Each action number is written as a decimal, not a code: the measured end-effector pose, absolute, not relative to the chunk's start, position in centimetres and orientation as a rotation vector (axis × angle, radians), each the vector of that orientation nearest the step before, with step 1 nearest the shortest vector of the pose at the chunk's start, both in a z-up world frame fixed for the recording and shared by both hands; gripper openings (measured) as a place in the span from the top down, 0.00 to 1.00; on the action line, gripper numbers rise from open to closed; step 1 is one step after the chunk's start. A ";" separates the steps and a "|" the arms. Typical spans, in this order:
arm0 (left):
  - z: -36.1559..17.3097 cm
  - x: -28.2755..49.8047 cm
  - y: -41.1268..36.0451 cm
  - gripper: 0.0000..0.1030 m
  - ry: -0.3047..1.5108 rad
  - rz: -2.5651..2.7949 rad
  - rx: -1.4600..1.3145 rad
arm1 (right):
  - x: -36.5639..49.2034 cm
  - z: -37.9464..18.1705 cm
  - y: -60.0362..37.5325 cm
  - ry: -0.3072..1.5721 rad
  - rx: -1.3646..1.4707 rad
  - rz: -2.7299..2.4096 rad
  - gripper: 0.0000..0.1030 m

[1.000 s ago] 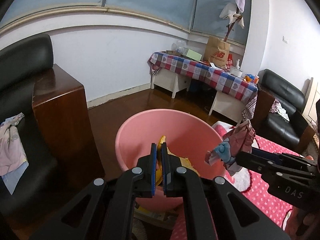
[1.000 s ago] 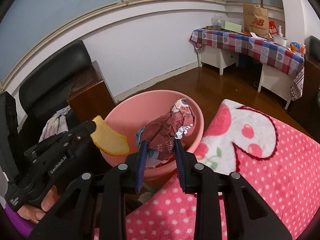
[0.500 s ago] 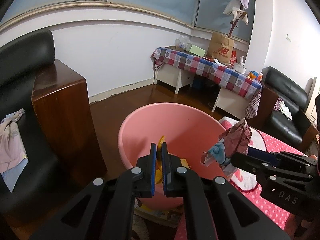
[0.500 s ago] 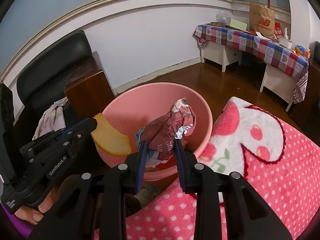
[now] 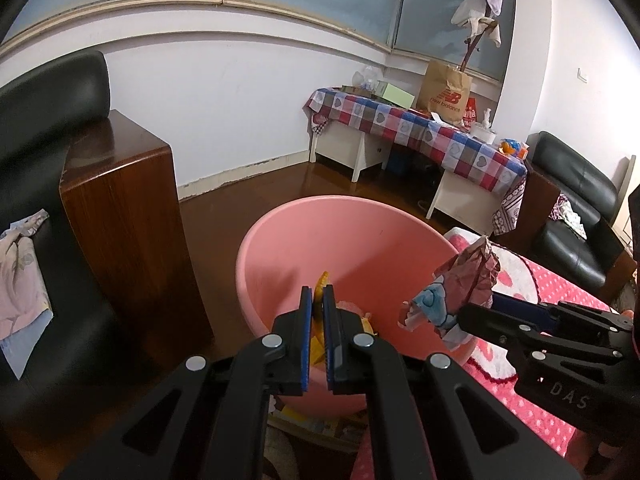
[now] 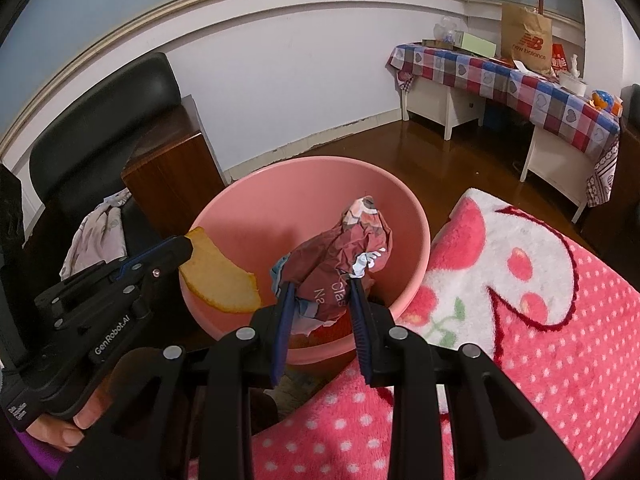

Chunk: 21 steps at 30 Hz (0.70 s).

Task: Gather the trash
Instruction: 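Open both tools to drop the peel and wrapper into the bin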

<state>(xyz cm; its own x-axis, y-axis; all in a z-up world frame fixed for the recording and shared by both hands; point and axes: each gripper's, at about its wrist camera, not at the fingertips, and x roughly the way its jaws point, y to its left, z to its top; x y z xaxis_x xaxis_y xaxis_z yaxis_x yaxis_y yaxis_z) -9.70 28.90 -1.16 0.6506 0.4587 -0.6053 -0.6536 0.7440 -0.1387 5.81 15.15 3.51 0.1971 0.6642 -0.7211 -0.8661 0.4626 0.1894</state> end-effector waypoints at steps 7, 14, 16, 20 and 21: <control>-1.4 -9.7 29.0 0.96 0.580 0.644 -0.371 | 6.0 3.1 15.5 0.845 -0.291 1.088 0.73; -1.6 -9.4 29.3 0.96 0.572 0.636 -0.371 | 6.0 2.6 16.0 0.847 -0.310 1.081 0.73; -1.7 -9.2 29.4 0.96 0.569 0.636 -0.368 | 5.8 2.4 16.4 0.845 -0.318 1.078 0.73; -2.0 -8.8 29.5 0.96 0.570 0.638 -0.368 | 5.7 2.0 17.1 0.847 -0.340 1.070 0.73; -2.1 -8.6 29.6 0.96 0.572 0.636 -0.368 | 5.7 1.9 17.2 0.848 -0.343 1.070 0.73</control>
<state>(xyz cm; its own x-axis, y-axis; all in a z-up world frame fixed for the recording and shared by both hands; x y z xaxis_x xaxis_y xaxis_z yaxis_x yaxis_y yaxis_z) -8.64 29.59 -2.08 0.6596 0.4500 -0.6020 -0.6460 0.7488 -0.1480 5.66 17.17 1.92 0.2123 0.6270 -0.7496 -0.8726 0.4669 0.1433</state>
